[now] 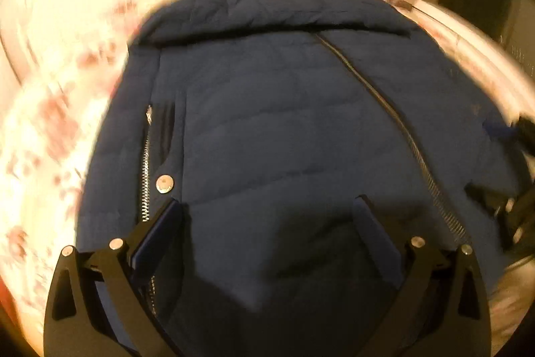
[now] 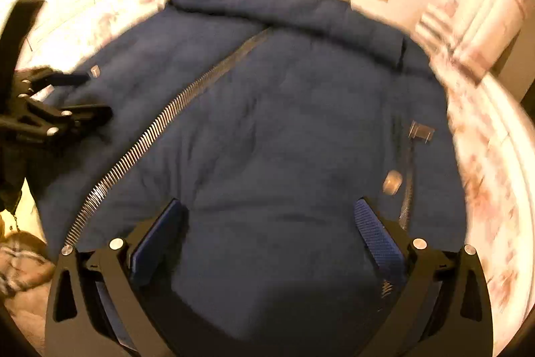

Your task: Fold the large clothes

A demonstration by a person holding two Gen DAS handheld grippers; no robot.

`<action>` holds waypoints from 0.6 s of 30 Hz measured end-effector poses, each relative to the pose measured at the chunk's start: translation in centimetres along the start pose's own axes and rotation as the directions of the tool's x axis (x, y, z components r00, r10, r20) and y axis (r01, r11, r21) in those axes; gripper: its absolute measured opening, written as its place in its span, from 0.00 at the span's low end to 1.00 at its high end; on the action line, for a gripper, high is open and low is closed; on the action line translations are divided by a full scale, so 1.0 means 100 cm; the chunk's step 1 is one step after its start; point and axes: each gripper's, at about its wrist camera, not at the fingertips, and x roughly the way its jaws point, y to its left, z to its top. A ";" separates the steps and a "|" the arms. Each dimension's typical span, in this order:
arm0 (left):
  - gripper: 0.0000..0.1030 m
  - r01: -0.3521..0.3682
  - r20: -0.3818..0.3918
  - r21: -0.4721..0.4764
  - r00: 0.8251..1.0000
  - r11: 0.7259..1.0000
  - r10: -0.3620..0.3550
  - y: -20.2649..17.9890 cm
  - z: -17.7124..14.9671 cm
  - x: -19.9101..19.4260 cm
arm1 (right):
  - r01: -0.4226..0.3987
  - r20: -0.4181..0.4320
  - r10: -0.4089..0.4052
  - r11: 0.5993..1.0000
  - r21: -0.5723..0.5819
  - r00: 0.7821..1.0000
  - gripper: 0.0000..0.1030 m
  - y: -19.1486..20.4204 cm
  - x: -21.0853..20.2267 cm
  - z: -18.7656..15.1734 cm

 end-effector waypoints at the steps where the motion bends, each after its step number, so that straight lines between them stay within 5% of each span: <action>1: 0.98 -0.024 0.043 0.007 0.999 1.000 0.024 -0.004 -0.008 -0.003 | -0.023 0.032 0.022 0.999 0.027 0.999 0.96 -0.004 -0.001 -0.004; 4: 0.98 -0.010 0.015 -0.041 1.000 0.999 0.011 -0.002 -0.011 -0.012 | -0.006 0.016 0.005 0.998 0.058 1.000 0.96 -0.003 -0.009 -0.002; 7: 0.98 0.089 0.051 -0.086 0.995 0.992 -0.085 0.008 -0.008 -0.027 | -0.035 0.082 0.029 0.997 0.074 0.996 0.96 0.000 -0.028 -0.002; 10: 0.98 0.041 0.023 -0.009 0.999 0.999 -0.040 -0.004 -0.021 -0.015 | -0.051 0.023 0.050 0.997 0.062 0.998 0.96 0.001 -0.012 -0.016; 13: 0.98 0.000 0.097 0.004 0.995 1.000 0.000 -0.008 -0.030 -0.020 | -0.025 0.111 0.021 0.999 0.041 0.994 0.96 0.007 -0.019 -0.030; 18: 0.98 0.058 0.106 0.016 0.993 0.998 -0.059 0.005 -0.038 -0.035 | -0.029 0.136 0.024 0.999 0.034 0.990 0.95 0.000 -0.050 -0.037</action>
